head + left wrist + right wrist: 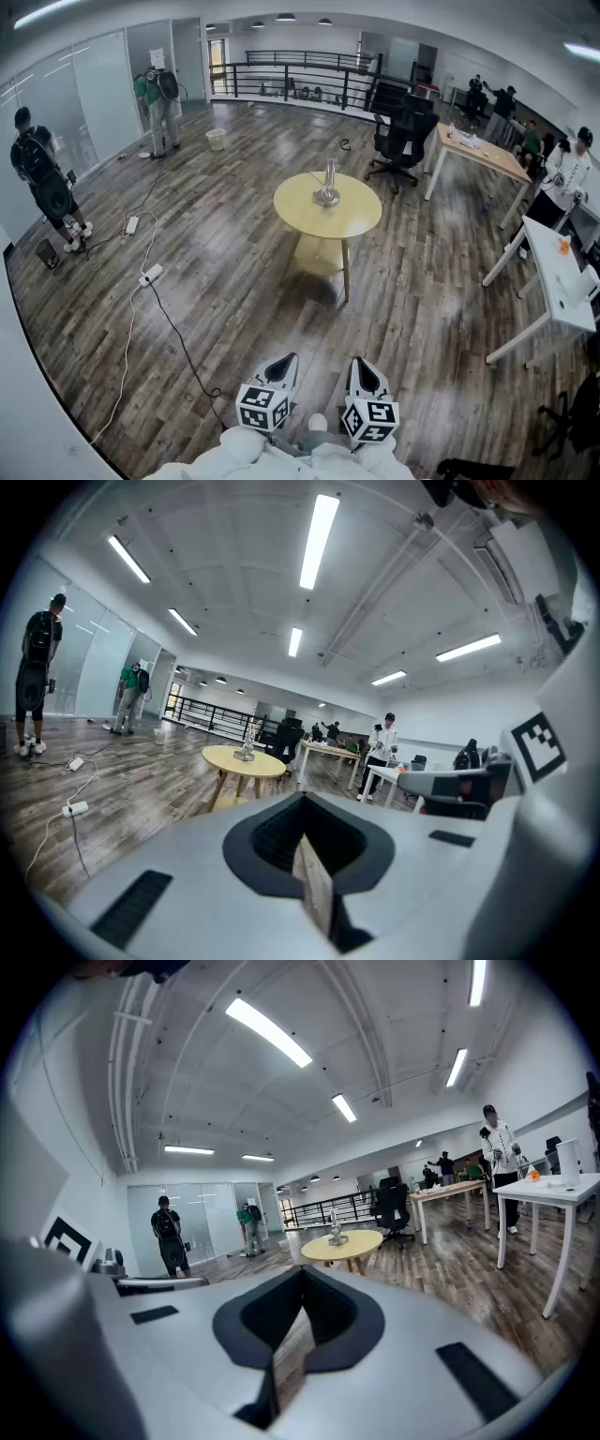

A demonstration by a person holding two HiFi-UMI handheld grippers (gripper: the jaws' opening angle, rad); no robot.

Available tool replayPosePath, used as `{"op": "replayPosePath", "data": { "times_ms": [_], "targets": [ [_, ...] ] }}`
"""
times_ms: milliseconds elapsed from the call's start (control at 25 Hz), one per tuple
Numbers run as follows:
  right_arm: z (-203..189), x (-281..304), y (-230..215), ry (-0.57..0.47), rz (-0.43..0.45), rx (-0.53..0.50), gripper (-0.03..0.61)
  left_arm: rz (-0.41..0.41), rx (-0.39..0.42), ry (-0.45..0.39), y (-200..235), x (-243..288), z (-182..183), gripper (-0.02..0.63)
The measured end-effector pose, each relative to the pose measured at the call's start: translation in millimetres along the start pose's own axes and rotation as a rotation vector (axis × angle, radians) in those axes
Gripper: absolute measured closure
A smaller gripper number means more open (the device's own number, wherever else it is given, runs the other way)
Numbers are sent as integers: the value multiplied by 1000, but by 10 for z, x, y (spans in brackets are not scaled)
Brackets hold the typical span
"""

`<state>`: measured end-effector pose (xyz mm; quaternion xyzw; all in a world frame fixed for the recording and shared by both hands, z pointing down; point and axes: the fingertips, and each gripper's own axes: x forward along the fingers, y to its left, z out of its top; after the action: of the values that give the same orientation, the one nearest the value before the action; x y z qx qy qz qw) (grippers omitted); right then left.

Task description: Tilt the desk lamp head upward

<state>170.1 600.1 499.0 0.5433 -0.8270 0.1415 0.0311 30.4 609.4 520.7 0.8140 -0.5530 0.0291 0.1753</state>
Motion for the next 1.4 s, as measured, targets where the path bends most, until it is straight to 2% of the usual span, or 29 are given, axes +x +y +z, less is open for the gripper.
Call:
{"op": "replayPosePath", "data": {
  "times_ms": [200,640,1120,1400],
  "targets": [
    [121,271,-63,-7,-5,4,566,-1,7,-20,131,227,200,615],
    [394,1115,-335,-17,21,58,566,22,7,2,476,959,399,615],
    [681,2002,-866,-13,34,71,566,29,19,-6,690,1950,771,615],
    [712,2365,-1184,7,18,73,566,45,6,12,839,2357,798,615]
  ]
}}
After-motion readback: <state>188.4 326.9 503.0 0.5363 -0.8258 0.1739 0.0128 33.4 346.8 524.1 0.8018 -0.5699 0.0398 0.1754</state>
